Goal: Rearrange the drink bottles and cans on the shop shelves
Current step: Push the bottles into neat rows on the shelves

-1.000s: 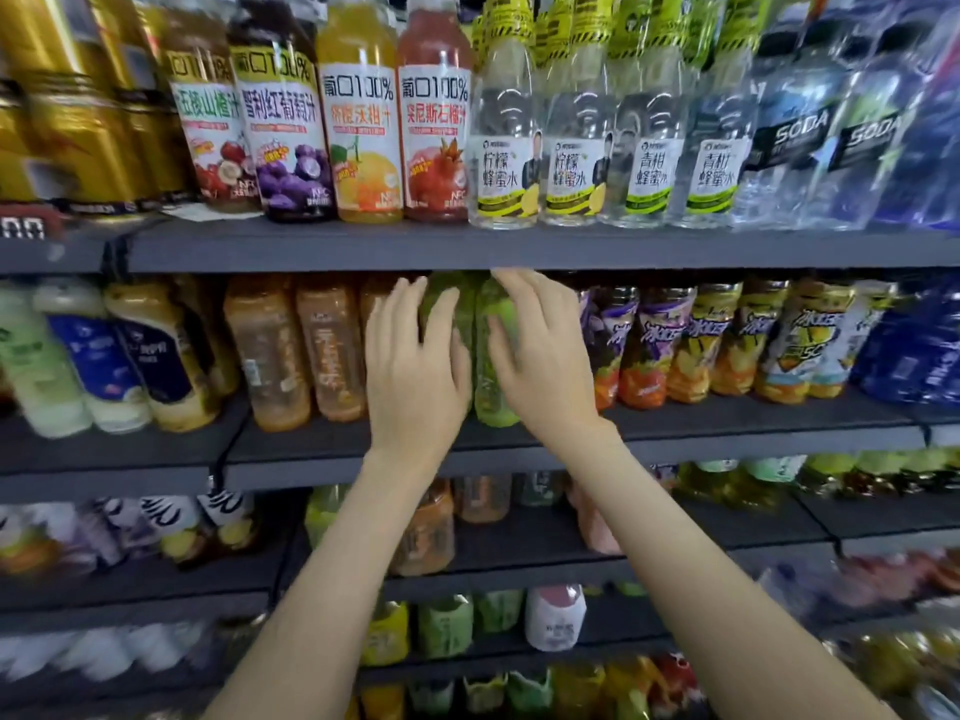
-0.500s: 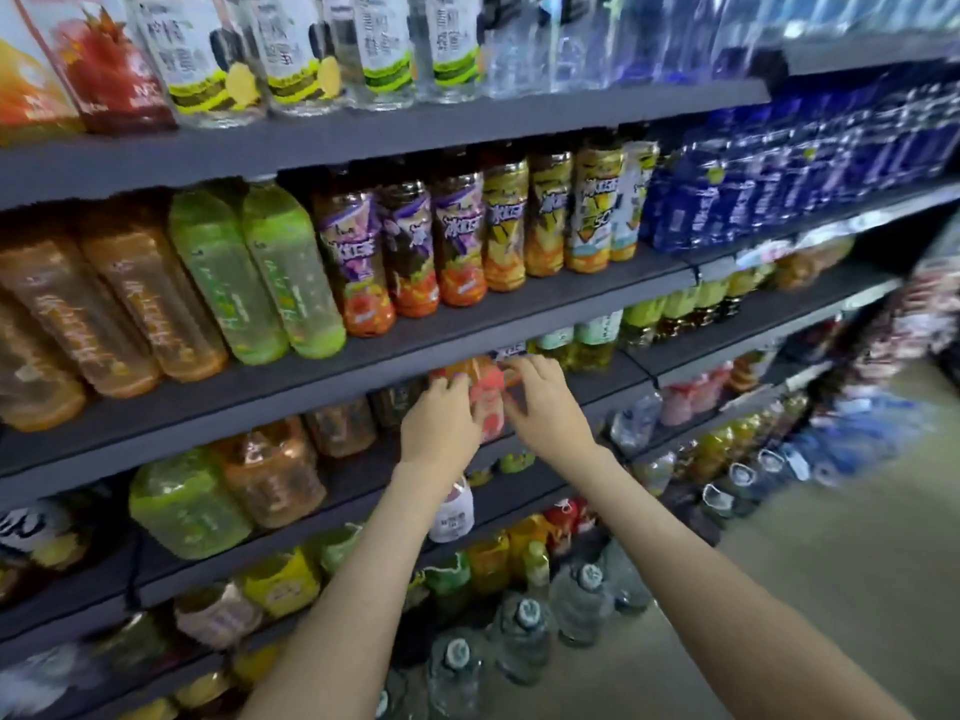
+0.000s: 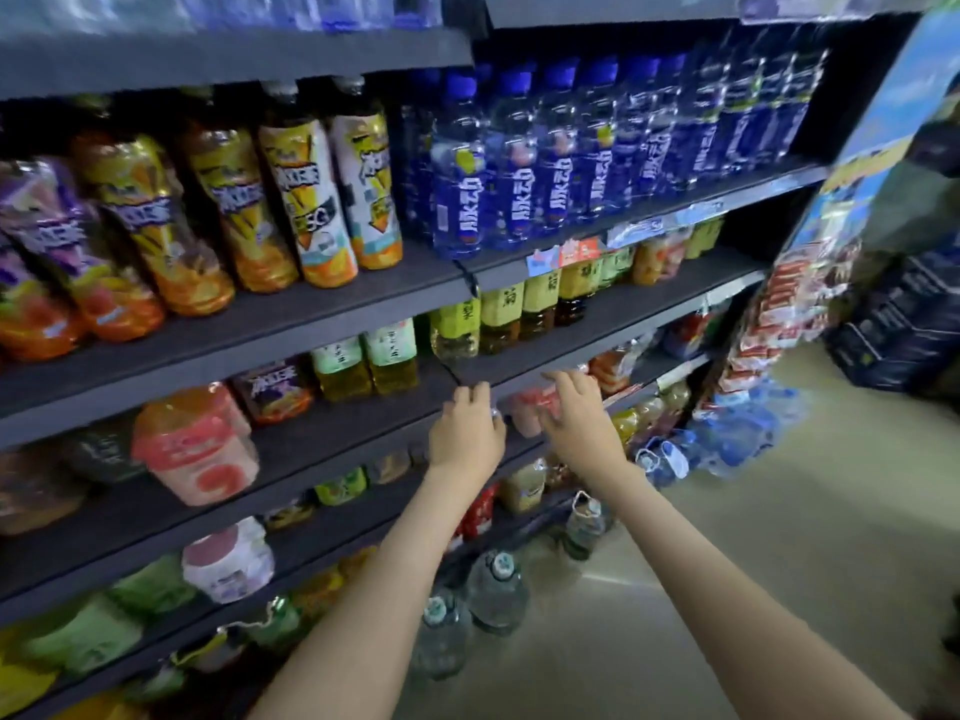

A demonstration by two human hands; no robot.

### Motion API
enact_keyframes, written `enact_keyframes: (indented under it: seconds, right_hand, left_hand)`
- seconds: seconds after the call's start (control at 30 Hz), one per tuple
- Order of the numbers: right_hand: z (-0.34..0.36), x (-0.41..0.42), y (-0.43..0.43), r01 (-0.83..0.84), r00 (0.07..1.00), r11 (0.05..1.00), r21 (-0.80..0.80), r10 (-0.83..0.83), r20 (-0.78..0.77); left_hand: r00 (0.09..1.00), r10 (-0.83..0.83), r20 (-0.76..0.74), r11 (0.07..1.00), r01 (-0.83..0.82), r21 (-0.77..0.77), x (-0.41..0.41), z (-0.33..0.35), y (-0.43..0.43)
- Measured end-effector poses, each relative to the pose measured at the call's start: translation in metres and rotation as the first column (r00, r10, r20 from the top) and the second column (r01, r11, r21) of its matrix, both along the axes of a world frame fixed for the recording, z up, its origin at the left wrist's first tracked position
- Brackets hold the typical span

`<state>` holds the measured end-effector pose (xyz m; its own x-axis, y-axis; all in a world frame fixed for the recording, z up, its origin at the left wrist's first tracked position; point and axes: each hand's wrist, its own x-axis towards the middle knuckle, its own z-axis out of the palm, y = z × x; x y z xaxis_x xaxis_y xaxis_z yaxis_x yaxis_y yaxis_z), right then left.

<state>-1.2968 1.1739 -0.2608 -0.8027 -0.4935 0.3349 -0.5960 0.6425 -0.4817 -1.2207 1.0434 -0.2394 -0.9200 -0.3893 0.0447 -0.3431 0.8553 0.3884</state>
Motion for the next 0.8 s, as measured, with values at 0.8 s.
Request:
enact_keyframes:
  seconds: [0.8]
  right_hand:
    - [-0.132,-0.456,0.111,0.024,0.997,0.997,0.067,-0.028,0.069]
  left_hand:
    - [0.976,-0.058,-0.209,0.878,-0.05,-0.476,-0.464,-0.15,0.111]
